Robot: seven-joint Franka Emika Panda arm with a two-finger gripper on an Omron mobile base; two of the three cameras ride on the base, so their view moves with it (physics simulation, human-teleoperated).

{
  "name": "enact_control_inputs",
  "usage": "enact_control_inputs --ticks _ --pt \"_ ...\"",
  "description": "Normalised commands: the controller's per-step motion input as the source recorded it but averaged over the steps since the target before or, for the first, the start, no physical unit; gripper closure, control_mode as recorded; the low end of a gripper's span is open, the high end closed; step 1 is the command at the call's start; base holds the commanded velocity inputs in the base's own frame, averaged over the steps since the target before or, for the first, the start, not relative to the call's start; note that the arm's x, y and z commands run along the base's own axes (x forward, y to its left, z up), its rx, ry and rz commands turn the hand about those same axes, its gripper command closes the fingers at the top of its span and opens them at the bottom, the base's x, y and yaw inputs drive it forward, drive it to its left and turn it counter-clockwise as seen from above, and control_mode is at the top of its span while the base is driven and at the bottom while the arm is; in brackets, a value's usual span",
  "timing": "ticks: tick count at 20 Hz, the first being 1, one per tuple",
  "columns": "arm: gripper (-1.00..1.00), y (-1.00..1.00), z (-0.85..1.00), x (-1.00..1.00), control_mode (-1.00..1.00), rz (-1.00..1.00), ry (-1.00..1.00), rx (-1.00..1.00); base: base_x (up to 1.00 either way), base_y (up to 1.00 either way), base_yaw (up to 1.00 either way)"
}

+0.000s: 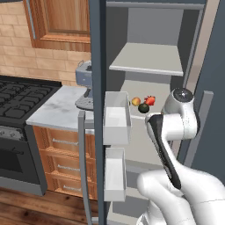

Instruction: Take the mango and squash from the highest rack and move them to the second highest rack where the lime and fish are located, to maximize freezer space. Close the freezer door after rearranging.

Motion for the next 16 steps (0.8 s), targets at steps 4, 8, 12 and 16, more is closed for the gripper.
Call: enact_control_inputs --ticks 4,8,12,16 --pt "-1.00 0.00 0.19 -1.00 -1.00 0.00 0.00 0.03 0.00 0.00 0.00" --pt "-1.00 0.00 0.12 -1.00 -1.00 0.00 0.00 0.06 0.00 0.00 0.00" --pt "-1.00 0.00 0.00 -0.74 1.00 0.00 -0.01 0.01 -0.25 0.00 0.00" --pt "-1.00 0.00 0.00 0.00 1.00 0.00 0.00 0.00 -1.00 0.10 0.00"
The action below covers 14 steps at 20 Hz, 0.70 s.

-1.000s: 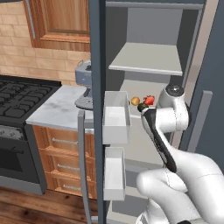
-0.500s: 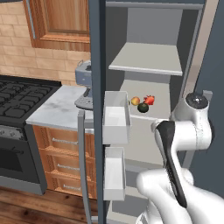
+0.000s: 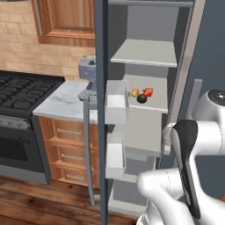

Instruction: Take the mango and squash from the highest rack and move them to the second highest rack where the lime and fish are located, to maximize freezer space. Close the freezer door after rearranging.

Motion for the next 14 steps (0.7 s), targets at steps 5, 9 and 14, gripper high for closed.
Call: enact_control_inputs --ticks 5,9,14 --pt "-1.00 0.00 0.00 0.00 1.00 0.00 0.00 0.00 -0.99 0.59 0.00" --pt "-1.00 0.00 0.00 0.00 1.00 0.00 0.00 0.00 -0.68 0.99 0.00" --pt "-1.00 0.00 0.00 0.00 1.00 0.00 0.00 0.00 -0.22 1.00 0.00"
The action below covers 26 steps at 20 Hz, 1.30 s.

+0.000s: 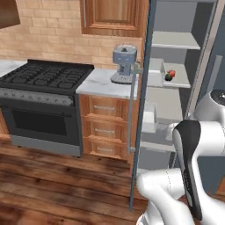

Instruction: Take the mango and squash from the highest rack and move them to the second highest rack where the lime and fish are located, to maximize freezer space. Close the freezer door after rearranging.

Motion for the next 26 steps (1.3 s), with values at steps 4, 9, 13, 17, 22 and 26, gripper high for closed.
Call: enact_control_inputs --ticks 4,9,13,17,22,26 --pt "-1.00 0.00 0.00 0.00 1.00 0.00 0.00 0.00 0.10 0.70 -0.25" --pt "-1.00 0.00 0.00 0.00 1.00 0.00 0.00 0.00 0.50 0.84 -0.30" --pt "-1.00 0.00 0.00 0.00 1.00 0.00 0.00 0.00 0.70 0.46 -0.20" --pt "-1.00 0.00 0.00 0.00 1.00 0.00 0.00 0.00 0.78 0.13 -0.04" --pt "-1.00 0.00 0.00 0.00 1.00 0.00 0.00 0.00 0.70 0.14 -0.02" --pt "-1.00 0.26 -0.01 0.36 -1.00 0.00 0.00 -0.06 0.00 0.00 0.00"
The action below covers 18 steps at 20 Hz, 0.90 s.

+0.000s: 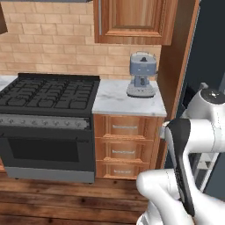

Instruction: Take the mango and squash from the highest rack and move them to the second highest rack where the lime and fish are located, to maximize freezer space. Close the freezer door after rearranging.

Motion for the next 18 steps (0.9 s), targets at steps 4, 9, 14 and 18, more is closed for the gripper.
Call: enact_control_inputs --ticks 4,9,14,18 --pt "-1.00 0.23 0.00 0.84 -1.00 -0.02 0.13 -0.29 0.00 0.00 0.00" --pt "-1.00 0.02 -0.07 1.00 -1.00 -0.04 0.14 -0.39 0.00 0.00 0.00" --pt "-1.00 -0.23 -0.08 1.00 -1.00 0.00 0.09 -0.20 0.00 0.00 0.00" --pt "-1.00 -0.51 -0.16 0.97 -1.00 0.00 0.06 0.00 0.00 0.00 0.00"
